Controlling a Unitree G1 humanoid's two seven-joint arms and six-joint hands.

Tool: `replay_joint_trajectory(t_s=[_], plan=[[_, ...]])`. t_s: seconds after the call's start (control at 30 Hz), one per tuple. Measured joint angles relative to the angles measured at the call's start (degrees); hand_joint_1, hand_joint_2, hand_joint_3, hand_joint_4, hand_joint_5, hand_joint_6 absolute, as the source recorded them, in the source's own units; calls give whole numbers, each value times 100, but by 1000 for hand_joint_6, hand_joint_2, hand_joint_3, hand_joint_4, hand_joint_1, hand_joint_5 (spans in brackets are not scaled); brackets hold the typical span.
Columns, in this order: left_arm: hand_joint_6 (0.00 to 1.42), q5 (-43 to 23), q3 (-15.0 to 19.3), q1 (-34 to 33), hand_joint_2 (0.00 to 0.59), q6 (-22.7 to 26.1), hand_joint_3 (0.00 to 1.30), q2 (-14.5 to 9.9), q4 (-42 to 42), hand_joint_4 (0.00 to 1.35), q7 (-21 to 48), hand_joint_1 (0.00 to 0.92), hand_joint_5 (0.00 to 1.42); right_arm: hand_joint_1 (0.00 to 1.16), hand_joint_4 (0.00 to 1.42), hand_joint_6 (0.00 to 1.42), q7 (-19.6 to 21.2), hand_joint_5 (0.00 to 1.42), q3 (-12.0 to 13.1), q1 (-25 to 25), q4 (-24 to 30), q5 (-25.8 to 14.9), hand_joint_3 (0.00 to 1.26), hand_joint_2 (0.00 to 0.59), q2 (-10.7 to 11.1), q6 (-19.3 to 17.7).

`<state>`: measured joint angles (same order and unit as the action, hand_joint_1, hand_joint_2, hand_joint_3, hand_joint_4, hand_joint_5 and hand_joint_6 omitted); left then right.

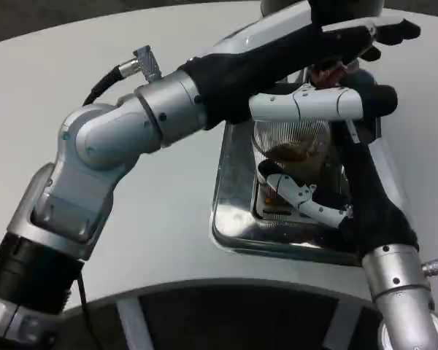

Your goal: Grasp the cup under the faucet to collect the drink, then remove the cup.

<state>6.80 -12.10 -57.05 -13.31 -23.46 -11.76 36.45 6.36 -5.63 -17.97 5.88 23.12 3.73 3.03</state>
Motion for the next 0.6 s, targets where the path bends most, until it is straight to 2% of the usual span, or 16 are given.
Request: replay_joint_trajectory(t_s=[0.43, 0.6], plan=[[191, -3, 5, 0, 73, 1, 140, -3, 3, 86, 17, 0, 150, 743, 66, 129, 29, 145, -42, -20, 0, 41, 8, 239, -8, 87], [191, -3, 5, 1, 74, 2, 140, -24, 20, 86, 27, 0, 150, 745, 102, 162, 105, 175, -105, -18, 37, 179, 31, 239, -28, 194]])
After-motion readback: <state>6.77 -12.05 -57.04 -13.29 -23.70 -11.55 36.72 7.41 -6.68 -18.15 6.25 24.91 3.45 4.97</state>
